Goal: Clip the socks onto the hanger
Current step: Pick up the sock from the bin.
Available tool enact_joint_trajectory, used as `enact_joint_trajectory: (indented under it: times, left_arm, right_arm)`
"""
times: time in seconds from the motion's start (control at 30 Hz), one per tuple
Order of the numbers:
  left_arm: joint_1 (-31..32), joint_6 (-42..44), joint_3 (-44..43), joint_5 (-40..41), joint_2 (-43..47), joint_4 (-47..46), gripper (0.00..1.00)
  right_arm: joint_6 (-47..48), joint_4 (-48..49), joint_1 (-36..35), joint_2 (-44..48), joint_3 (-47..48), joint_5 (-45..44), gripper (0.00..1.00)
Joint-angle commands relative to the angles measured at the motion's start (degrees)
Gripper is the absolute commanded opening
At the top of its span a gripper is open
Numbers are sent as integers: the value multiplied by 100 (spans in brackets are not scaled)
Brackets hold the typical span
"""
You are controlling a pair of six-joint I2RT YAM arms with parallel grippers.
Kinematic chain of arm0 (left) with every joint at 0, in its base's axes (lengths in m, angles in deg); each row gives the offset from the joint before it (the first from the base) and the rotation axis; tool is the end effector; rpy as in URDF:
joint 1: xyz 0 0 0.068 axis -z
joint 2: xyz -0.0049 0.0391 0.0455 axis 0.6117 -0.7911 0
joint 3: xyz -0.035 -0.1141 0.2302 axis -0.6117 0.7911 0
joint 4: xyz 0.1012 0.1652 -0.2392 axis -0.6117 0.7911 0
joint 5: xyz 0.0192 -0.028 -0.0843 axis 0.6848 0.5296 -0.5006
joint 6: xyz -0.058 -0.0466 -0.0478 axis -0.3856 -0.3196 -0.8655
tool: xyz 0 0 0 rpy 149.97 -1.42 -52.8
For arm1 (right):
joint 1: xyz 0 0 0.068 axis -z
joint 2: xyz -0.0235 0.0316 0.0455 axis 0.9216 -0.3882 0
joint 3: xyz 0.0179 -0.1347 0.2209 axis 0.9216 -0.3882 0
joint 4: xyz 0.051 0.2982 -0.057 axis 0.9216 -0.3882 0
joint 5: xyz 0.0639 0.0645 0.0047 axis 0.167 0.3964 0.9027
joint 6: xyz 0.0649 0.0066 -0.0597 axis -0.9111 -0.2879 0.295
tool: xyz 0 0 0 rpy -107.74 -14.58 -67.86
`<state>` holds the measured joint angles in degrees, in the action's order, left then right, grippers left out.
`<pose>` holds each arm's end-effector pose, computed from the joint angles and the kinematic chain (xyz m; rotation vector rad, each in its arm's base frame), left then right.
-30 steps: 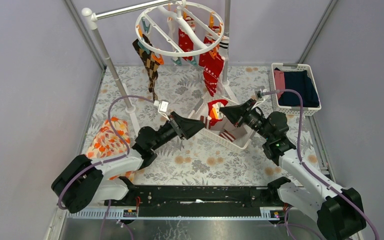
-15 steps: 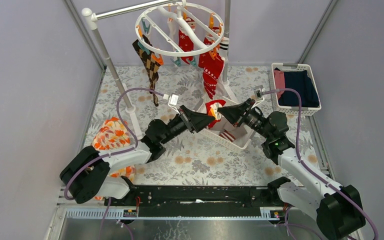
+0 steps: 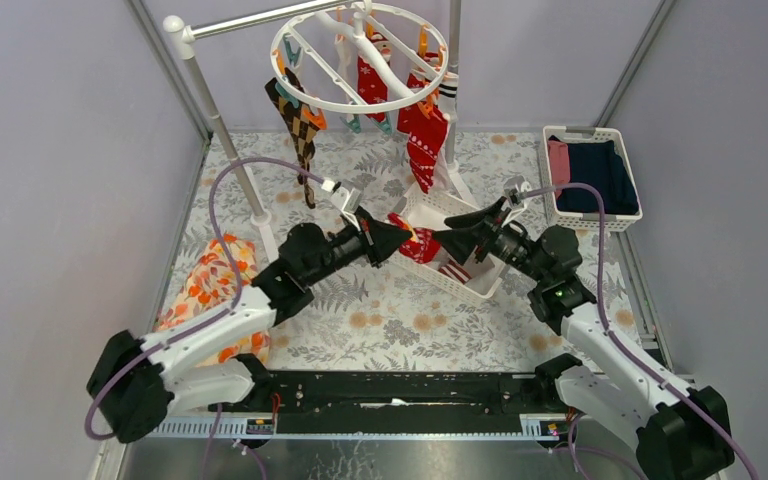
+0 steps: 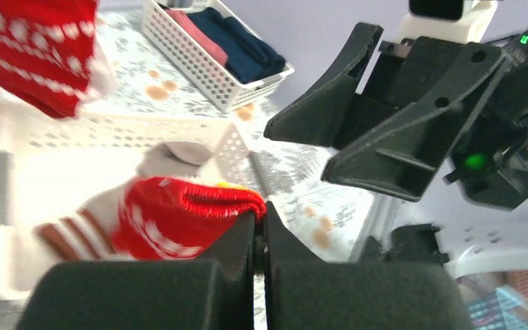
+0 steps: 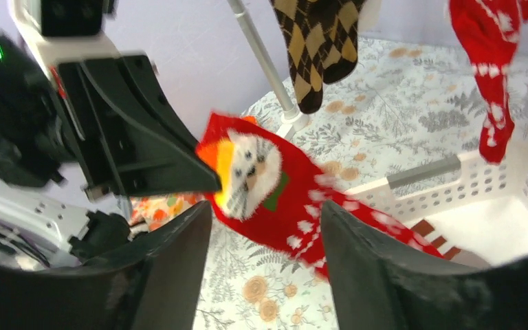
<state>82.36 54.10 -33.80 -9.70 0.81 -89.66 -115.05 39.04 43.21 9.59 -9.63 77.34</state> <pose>0.2423 -0.2599 0.2595 0.3028 1.6038 -1.2334 0.2579 0.1584 0.2878 -0.4196 1.4003 1.1183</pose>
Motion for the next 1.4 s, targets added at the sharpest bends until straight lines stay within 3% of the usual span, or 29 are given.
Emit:
enact_joint_trajectory:
  times: [0.0,0.1,0.23,0.33,0.5,0.6,0.7,0.8,0.93,1.2,1.37]
  left_arm:
    - [36,2599,-904,-247,826,2871,0]
    - [35,3699,-1552,-500,1059,4511,0]
    - [65,5030,-2556,-887,802,6321,0]
    - [70,4896,-3214,-279,598,6943,0]
    - [71,5577,-4300,-1469,271,8241,0]
    - [122,6266,-4651,-1428,107,9294,0]
    - [352,6606,-4796,-1068,78,9858,0]
    - [603,6953,-4889,-841,57,10113,0]
    - [784,7035,-4991,-269,-50,10170,0]
    - [843,6876,-5003,-212,-3,9700,0]
    - [839,6674,-4957,-124,168,9415,0]
  right_arm:
    - [993,-368,10,406,184,717,73]
    - [1258,-317,5,497,219,1178,80]
    - [1203,585,-22,280,150,1805,88]
    - [1239,987,-350,-5,189,2077,99]
    - [3149,-804,-1308,-131,905,1362,100]
    - [3379,-807,-1317,-341,1083,1731,100]
    - [3284,-57,-1336,-634,941,2155,100]
    - [3324,378,-1402,-914,916,2236,100]
    - [3714,-52,-1603,-1187,1259,2212,100]
    - [3608,61,-2189,-1474,1185,2311,99]
    - [3496,220,-2430,-1487,942,1793,91]
